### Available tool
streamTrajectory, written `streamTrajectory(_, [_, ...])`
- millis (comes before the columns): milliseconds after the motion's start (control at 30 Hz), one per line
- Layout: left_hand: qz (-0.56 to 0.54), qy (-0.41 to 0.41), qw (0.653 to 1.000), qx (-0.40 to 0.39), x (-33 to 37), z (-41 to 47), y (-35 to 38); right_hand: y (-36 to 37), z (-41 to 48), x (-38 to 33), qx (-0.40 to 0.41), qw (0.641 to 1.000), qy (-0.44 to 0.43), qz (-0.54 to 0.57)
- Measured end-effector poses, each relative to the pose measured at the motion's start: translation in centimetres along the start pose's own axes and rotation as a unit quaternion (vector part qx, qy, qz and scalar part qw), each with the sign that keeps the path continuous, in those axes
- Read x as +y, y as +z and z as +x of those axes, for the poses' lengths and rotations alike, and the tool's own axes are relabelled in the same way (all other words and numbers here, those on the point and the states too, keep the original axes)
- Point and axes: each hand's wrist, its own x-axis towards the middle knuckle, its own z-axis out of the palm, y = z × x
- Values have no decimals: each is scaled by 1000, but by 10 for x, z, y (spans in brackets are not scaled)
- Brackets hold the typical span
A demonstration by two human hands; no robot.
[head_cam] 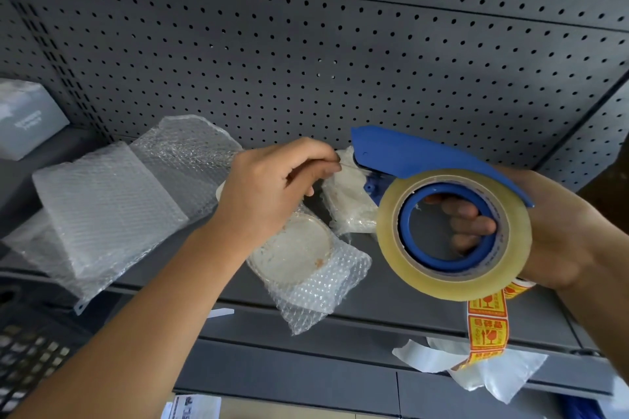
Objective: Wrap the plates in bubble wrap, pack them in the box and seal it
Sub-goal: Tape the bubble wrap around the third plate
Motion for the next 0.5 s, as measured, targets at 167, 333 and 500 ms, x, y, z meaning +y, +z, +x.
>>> streamTrajectory(167, [-158,-126,978,-48,2,-6,-4,-1,1,2,20,1000,-4,-16])
streamTrajectory(333, [-190,-158,967,-58,-3,-9,-9,1,7,4,32,998,13,-45])
streamTrajectory(500, [-303,-305,900,-74,-14,-17,-11,15,23,-3,61,990,-4,-129])
